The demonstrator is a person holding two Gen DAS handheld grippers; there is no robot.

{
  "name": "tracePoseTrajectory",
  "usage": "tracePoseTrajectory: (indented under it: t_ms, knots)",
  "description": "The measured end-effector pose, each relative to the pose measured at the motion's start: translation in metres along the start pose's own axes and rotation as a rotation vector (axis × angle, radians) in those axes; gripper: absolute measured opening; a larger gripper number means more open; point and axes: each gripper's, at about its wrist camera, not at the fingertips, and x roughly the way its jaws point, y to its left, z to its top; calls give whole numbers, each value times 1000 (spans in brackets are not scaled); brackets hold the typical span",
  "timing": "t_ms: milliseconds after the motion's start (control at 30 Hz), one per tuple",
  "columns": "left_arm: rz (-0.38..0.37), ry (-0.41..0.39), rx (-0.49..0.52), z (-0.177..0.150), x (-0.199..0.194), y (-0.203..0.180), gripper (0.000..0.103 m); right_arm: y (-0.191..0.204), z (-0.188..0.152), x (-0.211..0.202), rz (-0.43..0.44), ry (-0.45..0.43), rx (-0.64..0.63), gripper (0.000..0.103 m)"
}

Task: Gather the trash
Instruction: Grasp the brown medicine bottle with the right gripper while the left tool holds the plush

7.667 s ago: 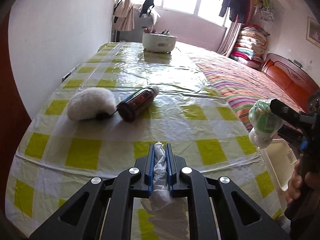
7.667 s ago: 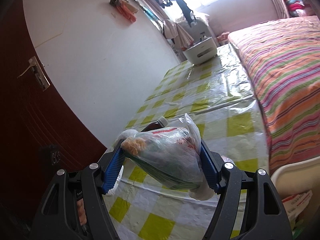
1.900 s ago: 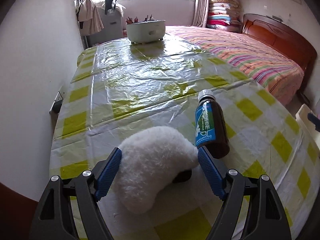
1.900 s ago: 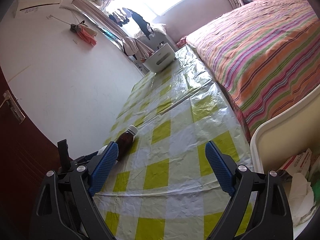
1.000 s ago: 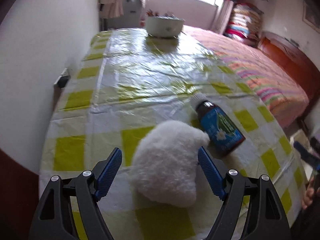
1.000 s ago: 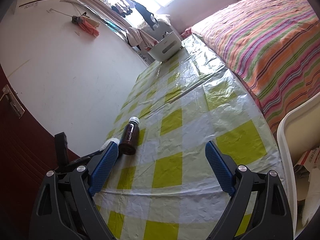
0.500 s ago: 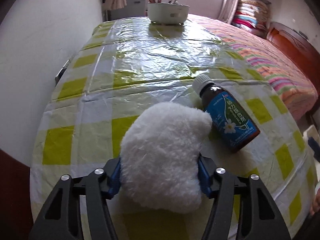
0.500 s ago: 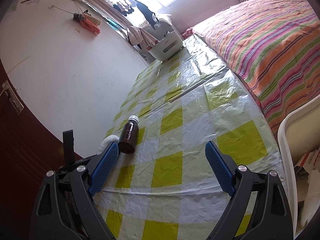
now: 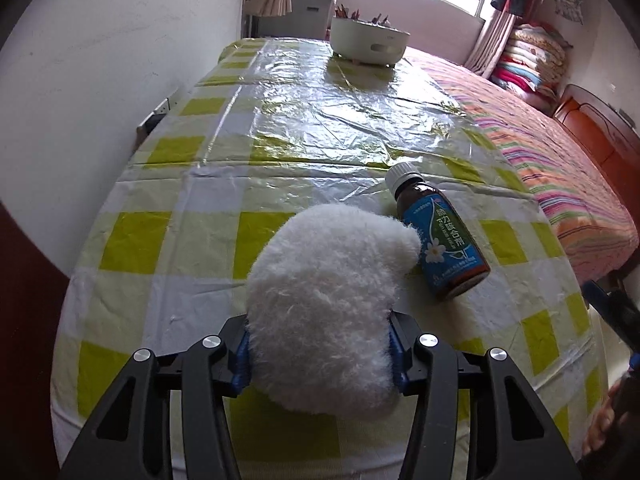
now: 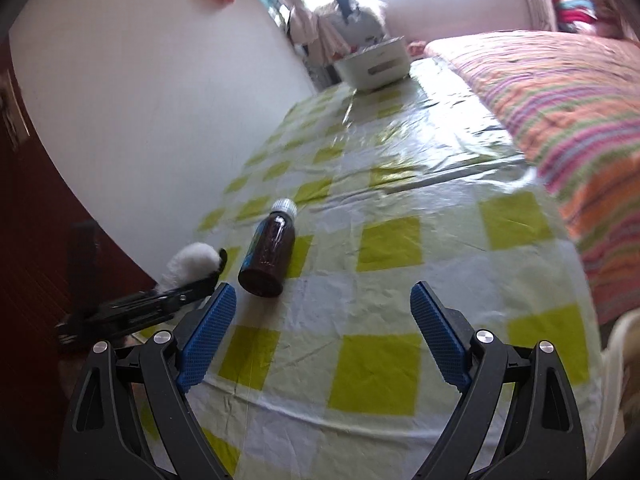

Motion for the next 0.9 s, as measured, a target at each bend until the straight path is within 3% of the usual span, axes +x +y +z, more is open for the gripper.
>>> tracePoseTrajectory:
  t_ms: [300,500,900]
  knots:
    - [18,-19,-22,-3,-14,10,50,36,31,69,-109,114,-134,88]
    - [37,-20,-24,-6,-17,19,50,53,48,108,-94,157,-139,88]
    - [37,-11,-8,-9,-16,20,50,63,37,152,-102,241,-174,85]
